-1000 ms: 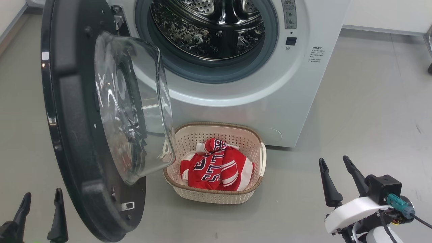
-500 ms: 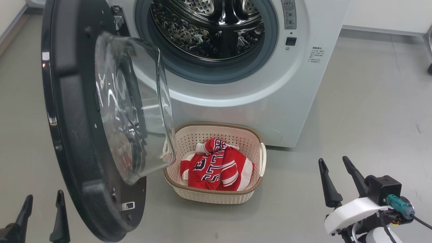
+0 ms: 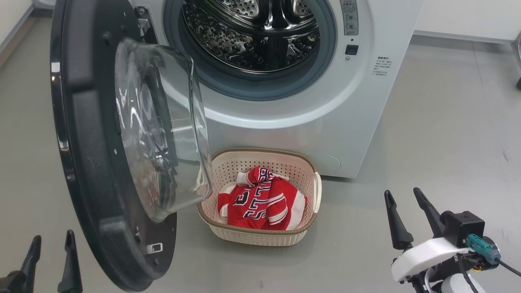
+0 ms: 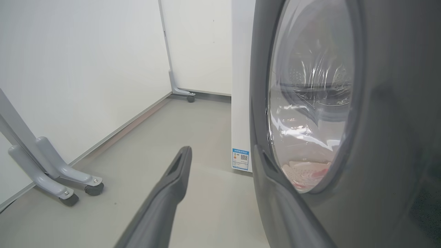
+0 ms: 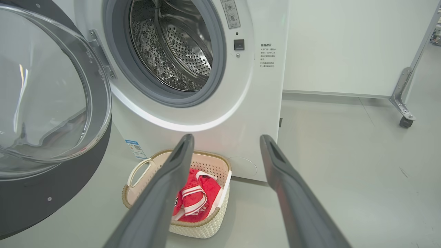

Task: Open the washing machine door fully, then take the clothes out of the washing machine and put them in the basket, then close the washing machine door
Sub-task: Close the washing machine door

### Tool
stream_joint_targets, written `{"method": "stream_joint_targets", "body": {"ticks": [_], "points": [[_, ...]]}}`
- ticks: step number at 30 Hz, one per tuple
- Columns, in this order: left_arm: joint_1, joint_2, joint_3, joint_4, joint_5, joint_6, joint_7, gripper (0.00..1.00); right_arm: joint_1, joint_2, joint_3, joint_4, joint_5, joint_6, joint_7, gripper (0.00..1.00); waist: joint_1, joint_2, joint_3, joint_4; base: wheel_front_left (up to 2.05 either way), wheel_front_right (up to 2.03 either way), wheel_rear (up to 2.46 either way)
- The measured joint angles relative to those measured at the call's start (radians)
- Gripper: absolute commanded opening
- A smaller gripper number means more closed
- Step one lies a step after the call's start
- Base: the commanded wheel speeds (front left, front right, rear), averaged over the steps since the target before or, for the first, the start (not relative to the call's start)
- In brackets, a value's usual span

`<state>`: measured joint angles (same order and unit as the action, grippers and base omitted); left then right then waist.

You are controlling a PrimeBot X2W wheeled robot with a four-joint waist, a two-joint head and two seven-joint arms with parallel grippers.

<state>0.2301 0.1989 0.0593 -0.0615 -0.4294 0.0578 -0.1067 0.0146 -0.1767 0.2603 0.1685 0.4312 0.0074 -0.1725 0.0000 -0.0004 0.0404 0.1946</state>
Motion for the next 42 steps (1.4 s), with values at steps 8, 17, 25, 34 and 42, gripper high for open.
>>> {"method": "stream_joint_targets", "body": {"ticks": [8,17,25,34,42], "points": [[-0.001,-0.004,0.000,0.004,0.000,0.000,-0.002,0.00,0.002,-0.001,0.000,0.000,0.000,0.000,0.000,1.00,0.0000,0.0000,-0.005,0.002,0.00,0.00,0.00],[-0.010,-0.022,0.021,-0.016,-0.030,0.008,-0.024,0.00,0.008,-0.009,0.002,0.000,-0.001,0.000,0.001,1.00,0.0000,0.0000,-0.010,0.010,0.00,0.00,0.00],[-0.041,-0.073,0.059,-0.067,-0.175,-0.029,-0.033,0.00,0.018,-0.015,0.001,0.000,-0.001,-0.003,0.001,1.00,0.0000,0.0000,-0.026,0.029,0.00,0.00,0.00],[-0.090,-0.166,0.130,-0.163,-0.641,-0.152,-0.016,0.00,0.027,-0.015,0.004,-0.015,-0.001,-0.003,0.010,1.00,0.0000,0.0000,-0.032,0.043,0.00,0.00,0.00],[-0.102,-0.169,0.133,-0.173,-1.019,-0.164,0.095,0.00,0.029,-0.015,0.010,-0.024,-0.001,-0.003,0.014,1.00,0.0000,0.0000,-0.023,0.048,0.00,0.00,0.00]]}}
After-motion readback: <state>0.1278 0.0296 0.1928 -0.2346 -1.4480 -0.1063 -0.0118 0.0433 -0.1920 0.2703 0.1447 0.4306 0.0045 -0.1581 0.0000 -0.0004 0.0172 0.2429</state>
